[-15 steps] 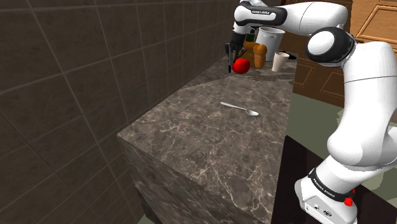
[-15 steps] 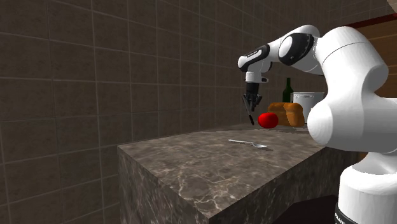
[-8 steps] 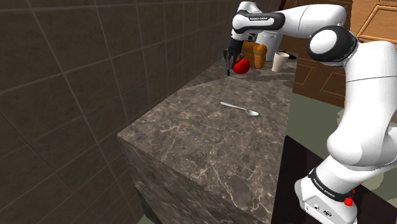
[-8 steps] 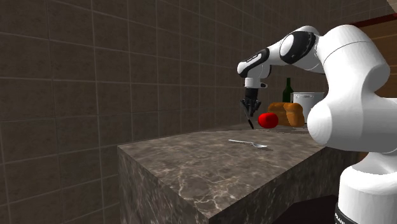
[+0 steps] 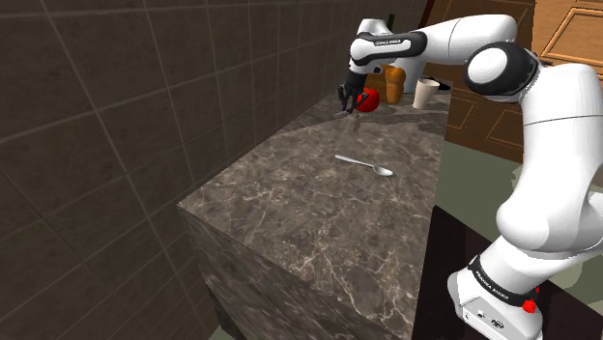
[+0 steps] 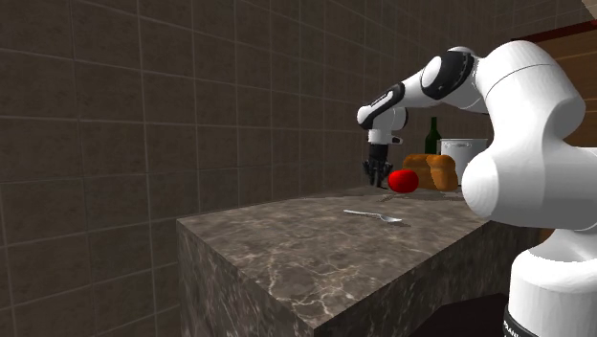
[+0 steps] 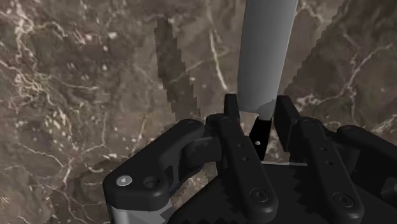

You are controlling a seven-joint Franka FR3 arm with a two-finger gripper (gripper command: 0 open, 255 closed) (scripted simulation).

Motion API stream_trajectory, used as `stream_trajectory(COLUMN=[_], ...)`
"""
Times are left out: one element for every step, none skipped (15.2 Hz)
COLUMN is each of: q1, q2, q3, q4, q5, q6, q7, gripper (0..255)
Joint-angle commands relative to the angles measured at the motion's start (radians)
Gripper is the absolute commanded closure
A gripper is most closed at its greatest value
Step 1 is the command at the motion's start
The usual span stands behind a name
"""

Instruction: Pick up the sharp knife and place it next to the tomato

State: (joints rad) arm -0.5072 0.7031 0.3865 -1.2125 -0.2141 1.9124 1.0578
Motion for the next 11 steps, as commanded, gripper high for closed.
stream_trajectory(q1=[-0.003,-0.003,-0.004,-0.004,-0.005,-0.005,-0.005,-0.005,-0.005,-0.005,-0.005], q2=[0.005,0.008,0.012,0.015,0.023,0.023,0.023,0.023,0.023,0.023,0.023], q3=[-0.002,-0.003,-0.004,-0.005,-0.007,-0.007,-0.007,-0.007,-0.007,-0.007,-0.007], q4=[-0.020,-0.028,-0.036,-0.044,-0.057,-0.057,-0.057,-0.057,-0.057,-0.057,-0.057], q5=[-0.002,-0.003,-0.005,-0.006,-0.009,-0.009,-0.009,-0.009,-0.009,-0.009,-0.009], q6=[0.024,0.036,0.047,0.058,0.078,0.078,0.078,0.078,0.078,0.078,0.078], q7=[0.000,0.001,0.002,0.003,0.004,0.004,0.004,0.004,0.004,0.004,0.004], gripper=[255,255,255,255,255,255,255,255,255,255,255])
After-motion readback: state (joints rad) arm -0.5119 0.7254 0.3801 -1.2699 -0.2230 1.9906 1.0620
